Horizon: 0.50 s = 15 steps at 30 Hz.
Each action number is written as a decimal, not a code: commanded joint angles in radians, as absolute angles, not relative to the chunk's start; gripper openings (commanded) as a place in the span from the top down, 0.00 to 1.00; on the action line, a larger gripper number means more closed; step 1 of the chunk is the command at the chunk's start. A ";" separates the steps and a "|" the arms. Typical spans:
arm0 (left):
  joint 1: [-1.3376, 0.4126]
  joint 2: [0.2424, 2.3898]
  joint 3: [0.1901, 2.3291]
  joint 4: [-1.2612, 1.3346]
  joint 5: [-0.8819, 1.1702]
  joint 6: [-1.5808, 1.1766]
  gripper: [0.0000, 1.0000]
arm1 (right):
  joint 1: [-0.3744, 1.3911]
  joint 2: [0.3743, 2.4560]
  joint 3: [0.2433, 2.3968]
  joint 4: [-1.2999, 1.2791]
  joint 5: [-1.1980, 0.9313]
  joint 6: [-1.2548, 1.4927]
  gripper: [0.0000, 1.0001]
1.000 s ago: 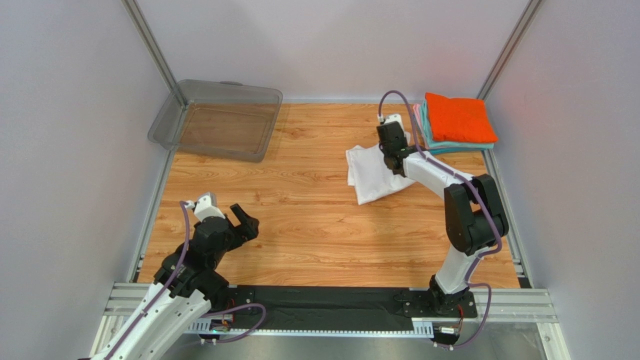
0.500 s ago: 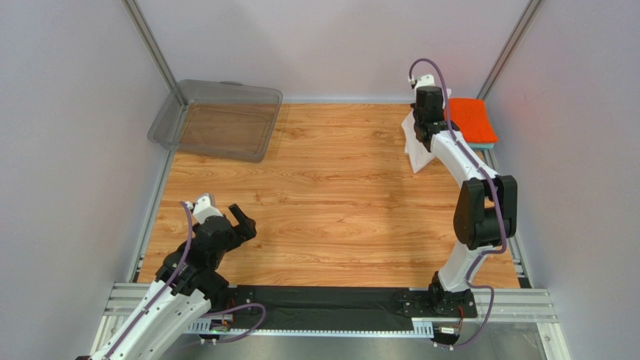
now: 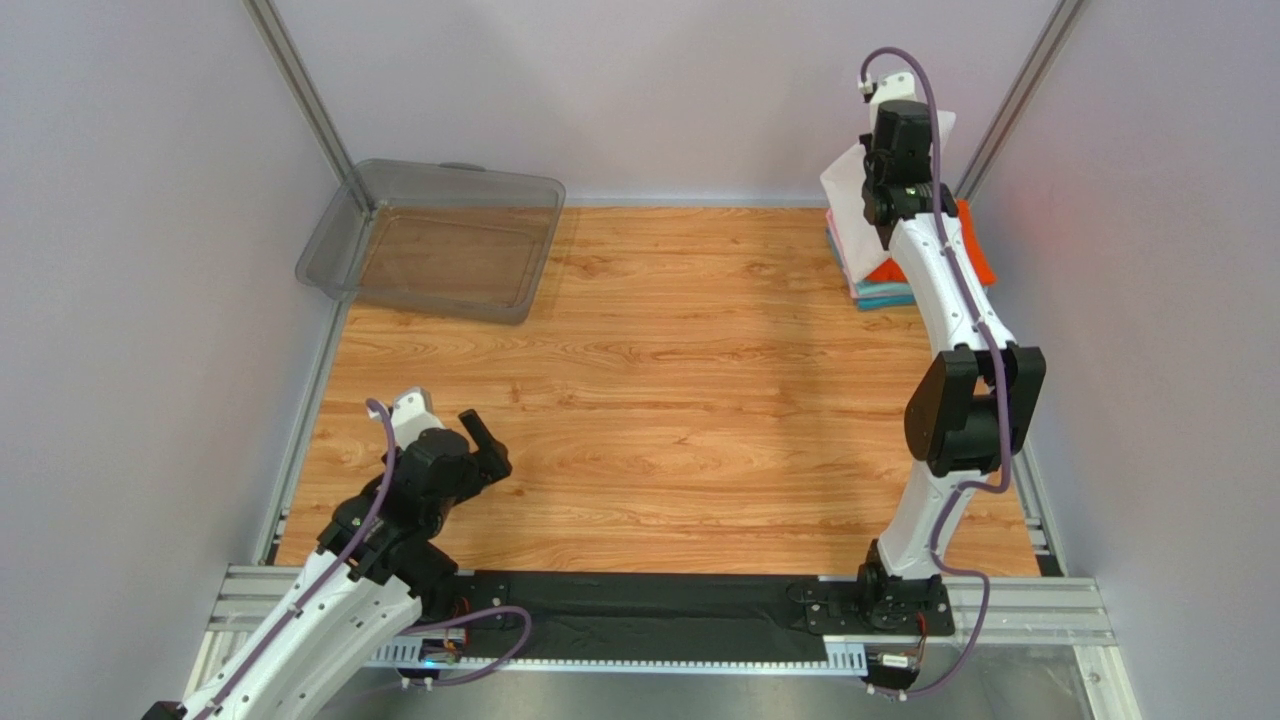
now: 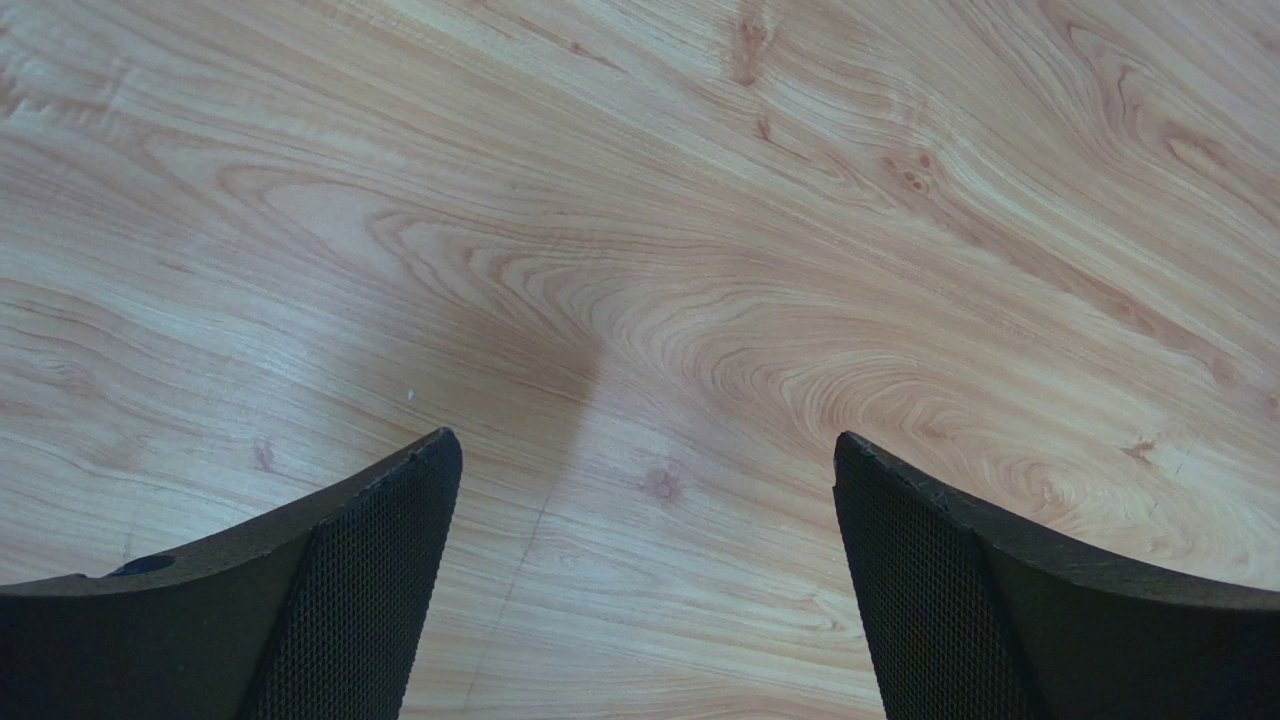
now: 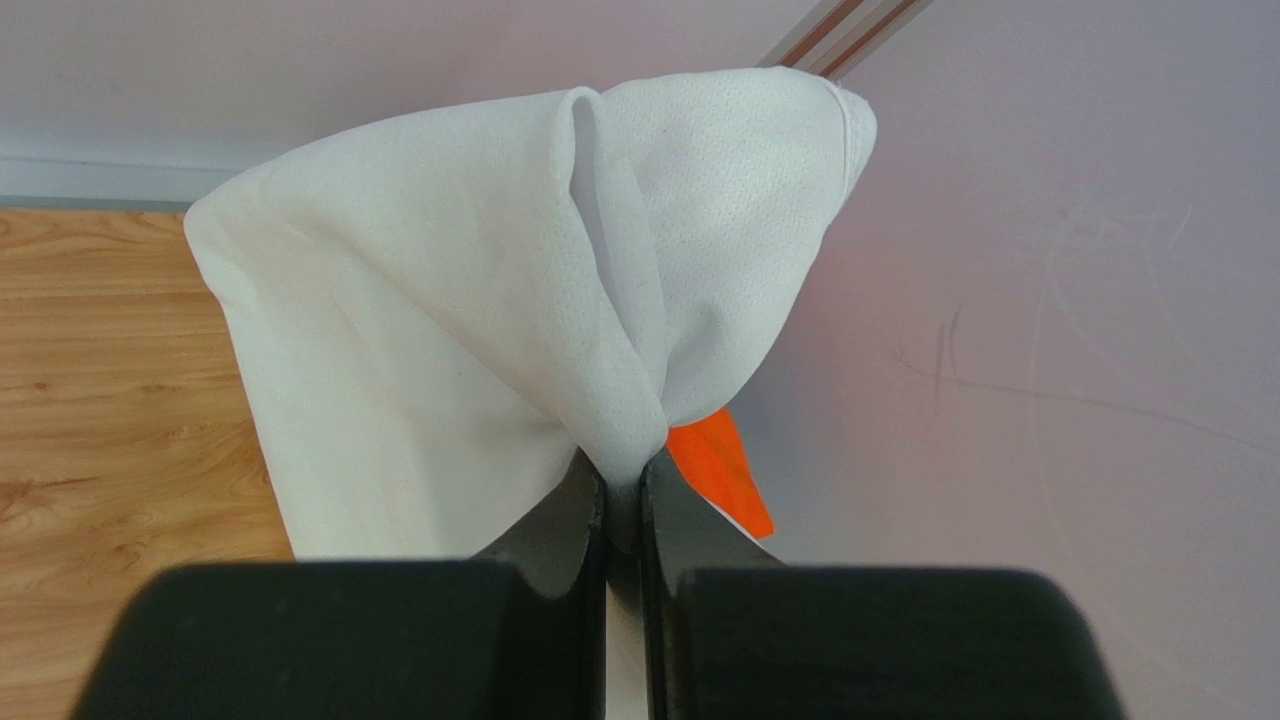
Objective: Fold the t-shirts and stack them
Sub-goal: Neatly place the folded tshirt to the corner
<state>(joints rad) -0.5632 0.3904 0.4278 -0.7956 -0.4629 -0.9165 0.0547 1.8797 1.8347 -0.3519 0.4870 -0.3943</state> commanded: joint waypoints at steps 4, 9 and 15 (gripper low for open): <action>-0.568 0.405 0.460 -0.799 -0.491 -0.931 0.00 | 0.011 1.930 1.942 -0.420 0.451 -0.393 1.00; -0.568 0.417 0.460 -0.801 -0.497 -0.934 0.00 | -0.044 1.982 1.982 -0.425 0.479 -0.376 1.00; -0.566 0.442 0.465 -0.810 -0.508 -0.939 0.00 | -0.094 2.031 2.019 -0.446 0.434 -0.359 1.00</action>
<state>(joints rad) -0.5632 0.4282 0.4278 -0.7967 -0.4801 -0.9230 -0.0750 2.0228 1.9579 -0.4496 0.4545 -0.3740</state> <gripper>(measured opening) 0.995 0.031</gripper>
